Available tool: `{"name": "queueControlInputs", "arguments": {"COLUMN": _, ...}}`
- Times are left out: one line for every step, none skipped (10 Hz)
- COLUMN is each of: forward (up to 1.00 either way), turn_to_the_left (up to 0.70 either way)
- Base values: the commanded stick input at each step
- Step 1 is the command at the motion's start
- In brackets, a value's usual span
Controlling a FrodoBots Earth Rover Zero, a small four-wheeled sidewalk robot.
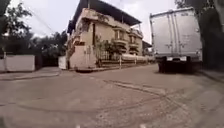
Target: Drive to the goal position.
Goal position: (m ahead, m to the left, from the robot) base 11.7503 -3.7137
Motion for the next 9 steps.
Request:
{"name": "queueControlInputs", "arguments": {"forward": 0.85, "turn_to_the_left": 0.00}}
{"name": "queueControlInputs", "arguments": {"forward": 0.85, "turn_to_the_left": 0.00}}
{"name": "queueControlInputs", "arguments": {"forward": 0.85, "turn_to_the_left": 0.00}}
{"name": "queueControlInputs", "arguments": {"forward": 0.85, "turn_to_the_left": 0.00}}
{"name": "queueControlInputs", "arguments": {"forward": 0.85, "turn_to_the_left": 0.00}}
{"name": "queueControlInputs", "arguments": {"forward": 0.85, "turn_to_the_left": 0.00}}
{"name": "queueControlInputs", "arguments": {"forward": 0.85, "turn_to_the_left": 0.00}}
{"name": "queueControlInputs", "arguments": {"forward": 0.85, "turn_to_the_left": 0.00}}
{"name": "queueControlInputs", "arguments": {"forward": 0.85, "turn_to_the_left": 0.00}}
